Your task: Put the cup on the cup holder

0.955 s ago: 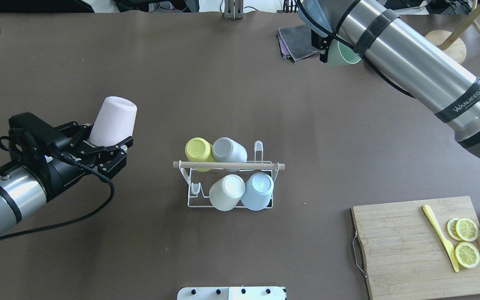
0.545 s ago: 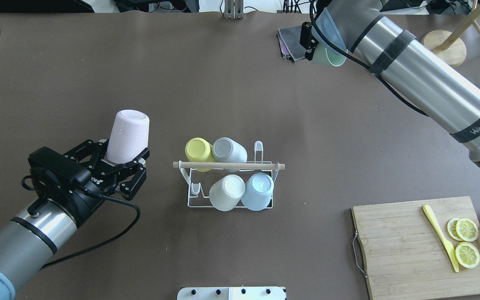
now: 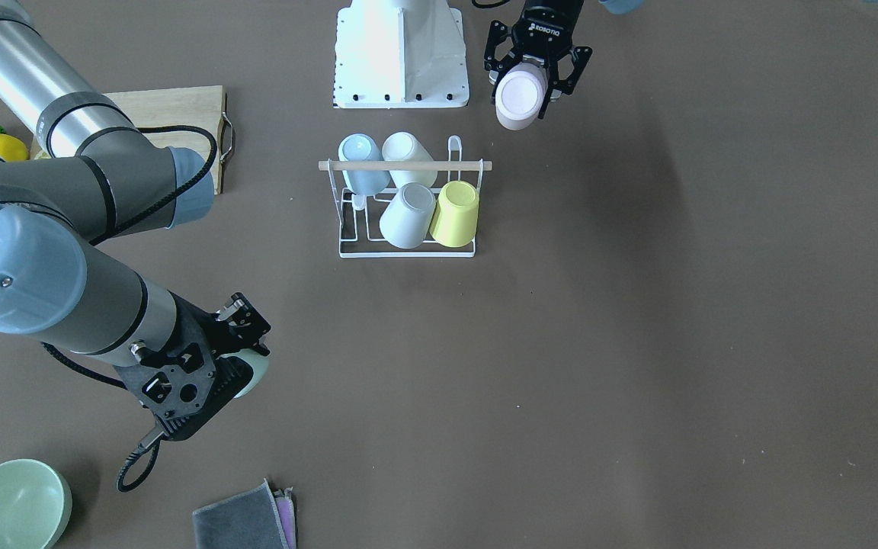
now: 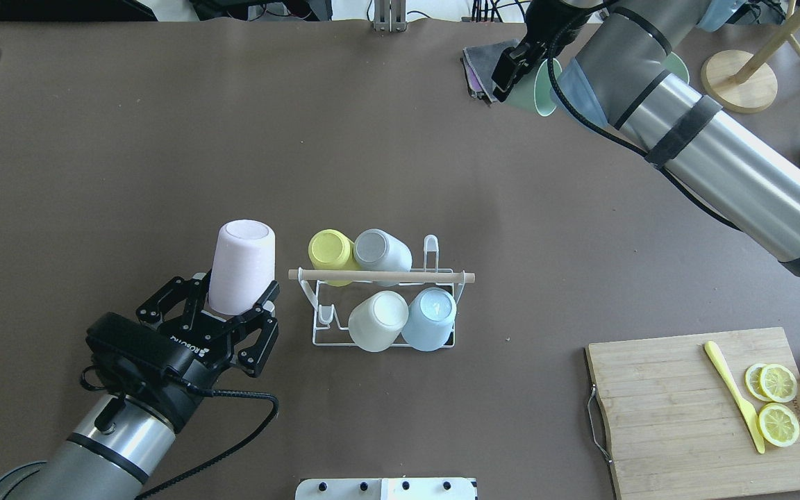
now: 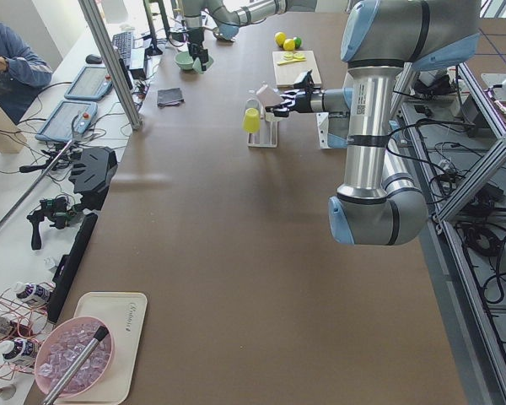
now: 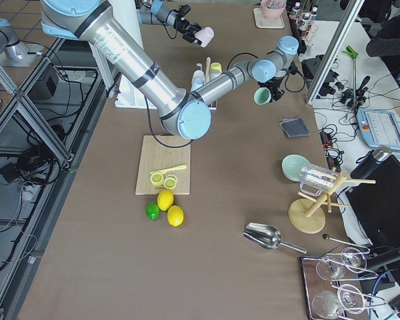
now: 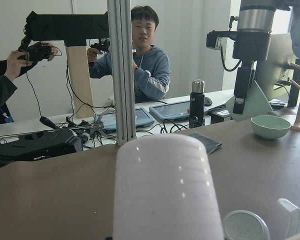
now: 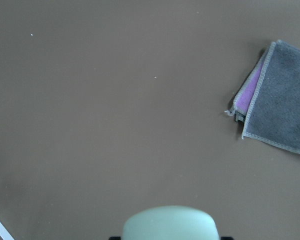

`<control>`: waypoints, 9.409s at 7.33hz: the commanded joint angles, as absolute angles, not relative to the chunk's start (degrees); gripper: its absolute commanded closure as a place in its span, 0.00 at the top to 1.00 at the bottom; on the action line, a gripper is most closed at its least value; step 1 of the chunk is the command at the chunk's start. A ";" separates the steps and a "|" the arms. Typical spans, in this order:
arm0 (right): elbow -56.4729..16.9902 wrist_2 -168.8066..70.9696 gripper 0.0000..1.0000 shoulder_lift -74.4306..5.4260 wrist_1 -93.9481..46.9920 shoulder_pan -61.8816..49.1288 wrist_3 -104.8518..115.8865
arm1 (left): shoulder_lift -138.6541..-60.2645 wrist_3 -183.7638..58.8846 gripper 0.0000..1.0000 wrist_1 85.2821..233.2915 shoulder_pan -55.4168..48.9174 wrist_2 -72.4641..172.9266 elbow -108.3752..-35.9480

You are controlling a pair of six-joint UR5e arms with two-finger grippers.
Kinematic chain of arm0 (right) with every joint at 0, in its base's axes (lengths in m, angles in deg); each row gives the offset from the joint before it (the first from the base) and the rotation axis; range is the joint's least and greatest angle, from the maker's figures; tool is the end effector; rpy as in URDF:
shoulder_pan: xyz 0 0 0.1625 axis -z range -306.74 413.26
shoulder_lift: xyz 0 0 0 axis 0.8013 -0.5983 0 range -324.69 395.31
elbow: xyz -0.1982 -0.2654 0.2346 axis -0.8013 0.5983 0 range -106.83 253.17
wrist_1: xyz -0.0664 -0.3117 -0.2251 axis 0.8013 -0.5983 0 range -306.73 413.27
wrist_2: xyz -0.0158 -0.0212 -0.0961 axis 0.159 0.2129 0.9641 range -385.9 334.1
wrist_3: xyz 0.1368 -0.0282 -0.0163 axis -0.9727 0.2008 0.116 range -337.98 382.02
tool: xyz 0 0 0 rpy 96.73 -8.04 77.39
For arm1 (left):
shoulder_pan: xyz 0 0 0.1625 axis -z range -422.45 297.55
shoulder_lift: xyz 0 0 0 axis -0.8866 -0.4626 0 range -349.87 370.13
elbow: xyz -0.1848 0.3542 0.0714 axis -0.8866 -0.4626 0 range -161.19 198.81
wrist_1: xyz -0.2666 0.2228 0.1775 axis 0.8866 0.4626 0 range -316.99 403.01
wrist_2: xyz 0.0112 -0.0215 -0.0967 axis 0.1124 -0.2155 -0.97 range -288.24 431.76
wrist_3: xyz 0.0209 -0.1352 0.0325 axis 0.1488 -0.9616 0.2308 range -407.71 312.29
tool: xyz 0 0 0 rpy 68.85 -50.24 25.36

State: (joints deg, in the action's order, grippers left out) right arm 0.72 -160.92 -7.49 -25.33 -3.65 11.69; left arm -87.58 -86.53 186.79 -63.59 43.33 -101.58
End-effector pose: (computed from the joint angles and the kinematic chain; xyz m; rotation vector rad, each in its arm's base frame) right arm -0.3850 -0.6526 0.2663 0.3581 -0.9639 -0.6435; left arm 0.4117 -0.2488 0.2366 1.3008 0.9116 -0.1487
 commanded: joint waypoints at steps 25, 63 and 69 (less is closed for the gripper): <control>0.04 -128.20 0.00 -21.82 66.54 21.70 -13.75 | -100.08 -92.53 0.29 186.53 -63.32 43.90 -85.61; -19.41 -156.75 1.00 -51.09 -44.64 -33.10 21.22 | -89.01 -43.00 0.99 133.36 32.12 -58.31 -56.10; -17.80 -162.39 1.00 -53.38 -44.55 -38.94 21.67 | -78.16 -42.70 0.99 134.85 33.79 -64.72 -62.89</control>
